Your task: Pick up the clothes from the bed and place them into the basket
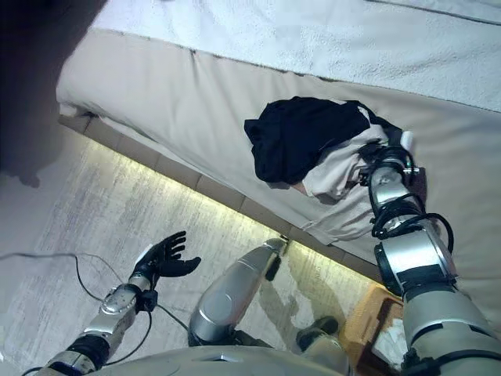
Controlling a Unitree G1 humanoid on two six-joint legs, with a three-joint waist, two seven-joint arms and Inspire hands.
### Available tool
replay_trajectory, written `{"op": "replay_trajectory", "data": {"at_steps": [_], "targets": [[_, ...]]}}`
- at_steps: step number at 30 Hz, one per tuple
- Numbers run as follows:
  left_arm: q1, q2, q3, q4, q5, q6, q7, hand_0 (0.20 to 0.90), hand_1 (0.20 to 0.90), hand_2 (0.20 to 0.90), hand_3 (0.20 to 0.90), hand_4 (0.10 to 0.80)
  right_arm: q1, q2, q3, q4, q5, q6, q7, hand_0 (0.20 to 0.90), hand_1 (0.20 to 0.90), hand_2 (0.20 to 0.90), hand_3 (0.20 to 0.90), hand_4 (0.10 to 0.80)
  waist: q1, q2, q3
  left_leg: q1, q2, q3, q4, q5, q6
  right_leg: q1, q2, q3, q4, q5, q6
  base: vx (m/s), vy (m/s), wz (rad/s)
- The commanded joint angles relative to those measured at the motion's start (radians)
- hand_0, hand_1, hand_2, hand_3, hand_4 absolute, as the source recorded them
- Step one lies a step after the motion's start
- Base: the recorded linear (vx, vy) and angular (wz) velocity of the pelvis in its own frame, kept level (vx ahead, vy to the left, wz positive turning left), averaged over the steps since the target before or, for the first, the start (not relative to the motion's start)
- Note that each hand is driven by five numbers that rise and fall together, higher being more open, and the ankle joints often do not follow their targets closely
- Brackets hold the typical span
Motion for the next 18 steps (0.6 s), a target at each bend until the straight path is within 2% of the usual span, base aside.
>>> {"op": "replay_trajectory", "data": {"at_steps": [1, 5, 9, 11, 16, 18], "targets": [[0.03, 0.024, 0.0, 0.035, 0.026, -0.084, 0.014, 0.9, 0.9, 0.9, 0.9, 0.8, -0.035, -0.1, -0.083, -0.141, 0.187, -0.2, -0.012, 0.3, 0.3, 0.3, 0.2, 0.1, -0.026, -0.02, -0.041, 0.09, 0.048, -0.049, -0.069, -0.008, 0.031, -0.022, 0.001, 0.013, -0.008, 0.269, 0.022, 0.022, 0.077, -0.02], [0.044, 0.01, 0.008, 0.069, 0.046, -0.09, 0.012, 0.9, 0.9, 0.9, 0.9, 0.8, -0.015, -0.095, -0.131, -0.211, 0.279, -0.254, 0.032, 0.3, 0.3, 0.3, 0.2, 0.1, -0.047, -0.035, -0.076, 0.133, 0.053, -0.027, -0.111, -0.009, 0.03, -0.013, 0.004, 0.018, -0.05, 0.297, 0.031, 0.012, 0.07, -0.03], [0.058, -0.009, 0.009, 0.119, 0.083, -0.128, 0.016, 0.9, 0.9, 0.9, 0.9, 0.8, 0.015, -0.084, -0.145, -0.344, 0.306, -0.295, 0.035, 0.3, 0.3, 0.3, 0.2, 0.1, -0.061, -0.053, -0.123, 0.195, 0.058, 0.017, -0.153, -0.01, 0.057, -0.015, -0.038, -0.029, 0.095, 0.333, 0.049, -0.018, 0.124, -0.36], [0.066, -0.023, 0.01, 0.132, 0.074, -0.135, 0.029, 0.9, 0.9, 0.9, 0.9, 0.8, 0.04, -0.065, -0.153, -0.441, 0.304, -0.284, 0.018, 0.3, 0.3, 0.3, 0.2, 0.1, -0.08, -0.057, -0.144, 0.233, 0.063, 0.043, -0.17, -0.012, 0.065, -0.022, -0.041, -0.041, 0.136, 0.338, 0.053, -0.008, 0.042, -0.44], [0.081, -0.044, -0.009, 0.123, 0.095, -0.13, 0.04, 0.9, 0.9, 0.9, 0.9, 0.8, 0.117, -0.033, -0.157, -0.582, 0.26, -0.329, -0.041, 0.3, 0.3, 0.3, 0.2, 0.1, -0.117, -0.063, -0.197, 0.294, 0.093, 0.084, -0.217, 0.003, 0.055, 0.009, 0.017, -0.011, 0.056, 0.305, 0.027, -0.027, -0.087, -0.41], [0.077, -0.053, -0.021, 0.126, 0.103, -0.119, 0.056, 0.9, 0.9, 0.9, 0.9, 0.8, 0.134, -0.037, -0.173, -0.643, 0.242, -0.35, -0.078, 0.3, 0.3, 0.3, 0.2, 0.1, -0.132, -0.069, -0.225, 0.319, 0.112, 0.104, -0.245, 0.017, 0.041, 0.038, 0.056, -0.005, -0.013, 0.276, 0.012, -0.055, -0.182, -0.42]]}}
